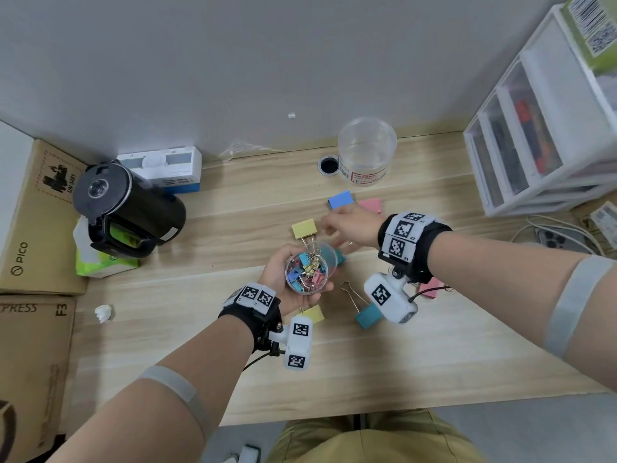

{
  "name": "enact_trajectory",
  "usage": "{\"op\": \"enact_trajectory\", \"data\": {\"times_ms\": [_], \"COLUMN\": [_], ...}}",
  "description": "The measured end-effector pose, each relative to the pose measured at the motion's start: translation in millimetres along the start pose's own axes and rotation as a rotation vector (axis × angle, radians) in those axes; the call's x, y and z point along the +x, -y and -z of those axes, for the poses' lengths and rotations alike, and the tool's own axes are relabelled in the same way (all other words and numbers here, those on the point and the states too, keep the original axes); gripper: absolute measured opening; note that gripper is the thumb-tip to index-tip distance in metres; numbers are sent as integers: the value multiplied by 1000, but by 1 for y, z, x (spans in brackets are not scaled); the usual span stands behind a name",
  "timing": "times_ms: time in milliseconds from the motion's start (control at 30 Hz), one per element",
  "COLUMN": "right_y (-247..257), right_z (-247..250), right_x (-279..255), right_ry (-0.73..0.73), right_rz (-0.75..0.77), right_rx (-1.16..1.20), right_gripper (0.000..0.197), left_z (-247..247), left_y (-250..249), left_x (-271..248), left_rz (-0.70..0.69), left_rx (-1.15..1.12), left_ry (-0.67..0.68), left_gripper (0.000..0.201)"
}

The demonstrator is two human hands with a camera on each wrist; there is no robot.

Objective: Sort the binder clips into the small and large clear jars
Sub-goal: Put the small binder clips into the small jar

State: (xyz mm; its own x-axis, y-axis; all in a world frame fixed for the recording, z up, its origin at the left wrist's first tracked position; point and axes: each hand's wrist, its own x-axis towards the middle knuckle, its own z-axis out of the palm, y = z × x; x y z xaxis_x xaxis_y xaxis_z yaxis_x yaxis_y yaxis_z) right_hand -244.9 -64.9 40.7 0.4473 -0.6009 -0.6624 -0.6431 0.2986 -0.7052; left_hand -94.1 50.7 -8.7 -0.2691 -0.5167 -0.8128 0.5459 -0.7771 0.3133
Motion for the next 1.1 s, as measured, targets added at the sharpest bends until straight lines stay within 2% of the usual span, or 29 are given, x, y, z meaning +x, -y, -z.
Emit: {"op": "enact_trajectory", "data": {"times_ms": [67,133,267,367,500,667,767,833,933,1033,1100], "right_y": [-4,-7,-14,-13,-8,-5,-7,-7,-10,-14,-16], "right_z": [-3,-5,-4,1,6,-5,-19,-22,-23,-28,-31], "right_x": [-6,-11,-7,-6,-14,-21,-21,-22,-22,-23,-22], "right_ry": [169,236,134,140,210,193,31,-47,-122,-252,-292], "right_rz": [-90,-54,1,19,134,370,603,665,589,356,290], "right_rx": [74,44,77,182,221,-232,-612,-783,-898,-916,-918], "right_gripper": [34,33,12,14,20,35,41,45,58,69,79], "left_z": [-3,-4,-3,-2,-5,-10,-16,-17,-19,-25,-28], "left_y": [0,0,0,-1,-3,-2,-3,-2,2,-1,-8], "left_x": [0,2,6,7,7,8,7,6,5,7,11], "left_rz": [8,17,13,2,-7,-20,-45,-43,-9,-40,-65], "left_rx": [16,23,-22,-55,-71,-84,-76,-54,11,42,77], "left_ry": [2,11,18,17,-15,-67,-73,-82,-83,-73,-88], "left_gripper": [51,50,50,50,47,59,53,52,52,48,41]}}
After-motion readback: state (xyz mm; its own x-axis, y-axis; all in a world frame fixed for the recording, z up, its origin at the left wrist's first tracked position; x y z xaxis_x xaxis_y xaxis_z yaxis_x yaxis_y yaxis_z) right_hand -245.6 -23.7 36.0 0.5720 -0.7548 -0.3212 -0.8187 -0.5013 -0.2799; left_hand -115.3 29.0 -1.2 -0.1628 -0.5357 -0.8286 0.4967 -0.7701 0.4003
